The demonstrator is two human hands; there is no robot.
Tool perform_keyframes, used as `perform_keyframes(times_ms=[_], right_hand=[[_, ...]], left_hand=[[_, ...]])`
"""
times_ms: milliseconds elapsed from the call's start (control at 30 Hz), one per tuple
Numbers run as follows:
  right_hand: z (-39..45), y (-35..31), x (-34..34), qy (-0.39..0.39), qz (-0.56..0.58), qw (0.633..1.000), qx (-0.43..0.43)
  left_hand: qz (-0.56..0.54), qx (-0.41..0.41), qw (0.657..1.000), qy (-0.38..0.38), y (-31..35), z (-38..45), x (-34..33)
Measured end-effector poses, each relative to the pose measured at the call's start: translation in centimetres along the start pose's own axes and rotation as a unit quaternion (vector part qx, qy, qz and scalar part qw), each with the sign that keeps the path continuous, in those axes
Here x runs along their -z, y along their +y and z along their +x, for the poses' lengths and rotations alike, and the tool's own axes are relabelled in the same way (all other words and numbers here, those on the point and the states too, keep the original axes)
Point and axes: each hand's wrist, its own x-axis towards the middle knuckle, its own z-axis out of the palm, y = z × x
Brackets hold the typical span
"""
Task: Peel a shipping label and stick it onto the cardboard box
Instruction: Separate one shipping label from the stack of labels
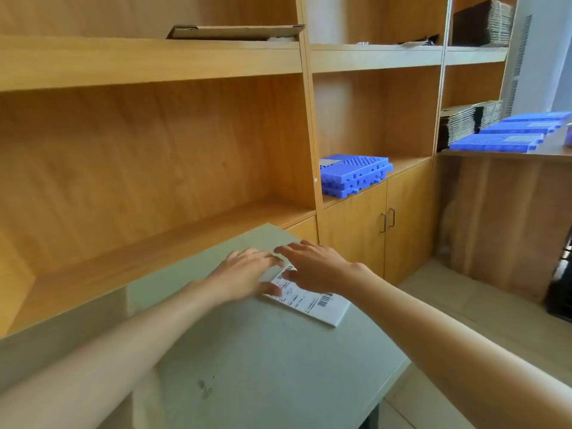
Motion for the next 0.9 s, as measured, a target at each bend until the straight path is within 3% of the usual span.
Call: perform_keyframes(times_ms=[100, 167, 333, 533, 767, 900], right_hand=[[-0.1, 0.2, -2.0, -0.14, 0.052, 0.988, -0.034], [0.1, 0.4, -3.4, -0.172, 0.084, 0.98, -0.061], [1.5, 0.2, -4.4, -0.154, 0.119, 0.98, -0.052], [3.3, -1.5, -4.5, -0.13, 0.161, 0.977, -0.047], [4.9, -3.2, -7.2, 0.04, 0.173, 0.982, -0.055], [5.6, -3.4, -7.9, 0.065, 0.18, 0.98, -0.056]], left_hand=[[0.029, -0.002, 0.995, -0.094, -0.4, 0.9, -0.9], [0.01, 0.007, 0.992, -0.122, -1.0, 1.4, -1.3], [-0.035, 0.017, 0.987, -0.154, -3.0, 2.0, -0.6], [-0.056, 0.05, 0.987, -0.141, -5.3, 2.2, -0.9], [-0.123, 0.111, 0.982, -0.088, -7.7, 2.2, -1.5], [-0.171, 0.12, 0.976, -0.069, -8.4, 2.3, -1.9]])
